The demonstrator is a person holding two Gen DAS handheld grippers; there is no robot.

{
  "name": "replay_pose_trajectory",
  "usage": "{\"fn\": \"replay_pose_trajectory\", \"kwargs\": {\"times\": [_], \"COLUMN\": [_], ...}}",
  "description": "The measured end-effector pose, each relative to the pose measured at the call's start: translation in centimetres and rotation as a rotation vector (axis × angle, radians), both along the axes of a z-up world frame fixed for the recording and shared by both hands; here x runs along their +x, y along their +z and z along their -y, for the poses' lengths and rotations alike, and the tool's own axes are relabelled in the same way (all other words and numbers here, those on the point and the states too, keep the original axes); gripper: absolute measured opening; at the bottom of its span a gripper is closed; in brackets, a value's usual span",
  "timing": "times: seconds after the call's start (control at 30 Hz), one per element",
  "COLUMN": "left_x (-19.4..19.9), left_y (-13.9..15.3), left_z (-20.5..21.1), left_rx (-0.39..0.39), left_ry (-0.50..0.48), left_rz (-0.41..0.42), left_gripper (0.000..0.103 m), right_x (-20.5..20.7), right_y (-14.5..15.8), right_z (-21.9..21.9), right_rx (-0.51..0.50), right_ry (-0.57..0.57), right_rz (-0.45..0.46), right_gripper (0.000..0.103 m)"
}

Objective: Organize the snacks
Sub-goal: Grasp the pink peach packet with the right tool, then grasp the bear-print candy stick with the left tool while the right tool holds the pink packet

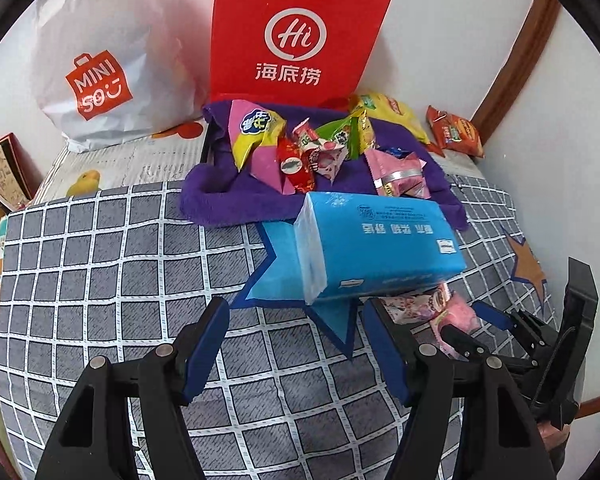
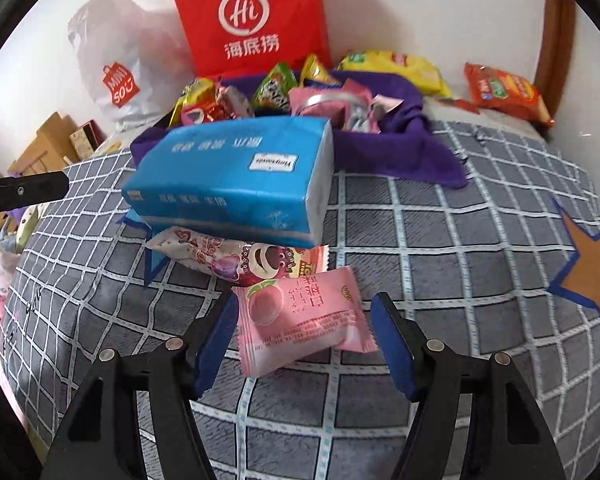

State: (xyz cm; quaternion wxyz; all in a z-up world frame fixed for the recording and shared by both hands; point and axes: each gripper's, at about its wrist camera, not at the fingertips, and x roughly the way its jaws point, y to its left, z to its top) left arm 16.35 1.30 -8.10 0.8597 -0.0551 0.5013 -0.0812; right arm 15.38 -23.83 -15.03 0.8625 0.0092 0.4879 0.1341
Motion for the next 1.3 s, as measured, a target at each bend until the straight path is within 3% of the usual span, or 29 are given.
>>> {"fn": "replay_pose_trajectory", "kwargs": {"times": [0.27, 0.4, 0.6, 0.73, 1.07, 1.3], "left_x": [0.4, 0.5, 0.3, 0.2, 0.4, 1.6], "left_y": [-0.6, -0.8, -1.4, -1.8, -3.6, -5.0], "left_z": [0.9, 1.6, 2.7, 3.9, 7.4, 7.9], "left_rx": [0.016, 0.019, 0.01, 0.01, -0.029, -0.083], "left_ry": [-0.019, -0.034, -0.065, -0.093, -0.153, -0.121], "left_rz": [-0.013, -0.017, -0.022, -0.026, -0.068, -0.105], "left_gripper": [0.067, 0.067, 0.067, 0.067, 0.067, 0.065], "right_x": [0.4, 0.0, -0.1, -0.2, -2.2, -3.4], "right_y": [-1.7, -1.9, -1.7, -1.3, 1.9, 3.1], "right_z": [-1.1, -1.5, -0.6, 0.7, 3.2, 5.1], "right_rx": [0.0, -0.026, -0.008, 0.04, 0.036, 0.024], "right_ry": [0.073, 0.097, 0.076, 0.041, 0.012, -0.007], "right_rz": [-0.031, 0.002, 0.02, 0.011, 0.098, 0.129], "right_gripper": [0.074, 0.076, 0.058, 0.057, 0.057, 0.057]}}
